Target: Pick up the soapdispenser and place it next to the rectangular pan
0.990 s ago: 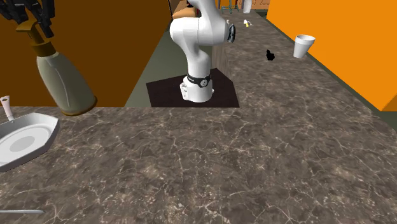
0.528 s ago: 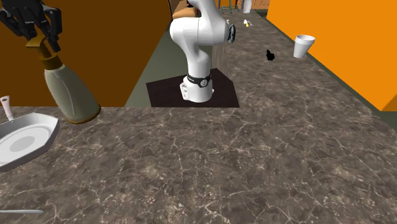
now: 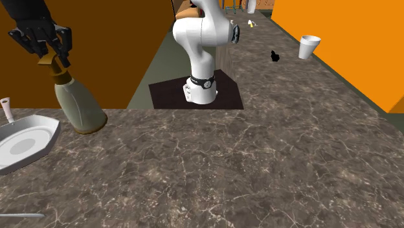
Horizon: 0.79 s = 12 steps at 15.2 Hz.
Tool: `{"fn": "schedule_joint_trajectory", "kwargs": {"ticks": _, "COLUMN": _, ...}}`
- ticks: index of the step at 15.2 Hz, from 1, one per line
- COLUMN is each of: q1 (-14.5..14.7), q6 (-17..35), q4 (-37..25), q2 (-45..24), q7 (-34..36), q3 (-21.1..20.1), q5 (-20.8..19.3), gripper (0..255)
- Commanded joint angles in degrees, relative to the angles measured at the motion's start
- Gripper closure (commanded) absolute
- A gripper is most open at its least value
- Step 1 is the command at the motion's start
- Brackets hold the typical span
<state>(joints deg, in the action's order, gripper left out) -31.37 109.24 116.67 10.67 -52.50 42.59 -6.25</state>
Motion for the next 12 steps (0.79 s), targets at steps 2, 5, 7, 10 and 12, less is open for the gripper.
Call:
{"fn": "schedule_joint_trajectory", "kwargs": {"ticks": 2, "q1": 0.04, "q6": 2.38, "q4": 1.71, "q2": -0.77, "q7": -0.29, "q3": 0.34, "q5": 0.43, "gripper": 255}}
{"fn": "schedule_joint_trajectory", "kwargs": {"ticks": 5, "q1": 0.04, "q6": 4.70, "q4": 3.51, "q2": -1.44, "q7": -0.62, "q3": 0.70, "q5": 0.78, "gripper": 255}}
{"fn": "schedule_joint_trajectory", "kwargs": {"ticks": 7, "q1": 0.04, "q6": 6.26, "q4": 4.65, "q2": -1.96, "q7": -0.90, "q3": 0.95, "q5": 1.08, "gripper": 255}}
{"fn": "schedule_joint_trajectory", "kwargs": {"ticks": 10, "q1": 0.07, "q6": 8.60, "q4": 6.27, "q2": -2.89, "q7": -1.40, "q3": 1.33, "q5": 1.65, "gripper": 255}}
{"fn": "schedule_joint_trajectory", "kwargs": {"ticks": 12, "q1": 0.07, "q6": 9.42, "q4": 6.82, "q2": -3.24, "q7": -1.59, "q3": 1.46, "q5": 1.88, "gripper": 255}}
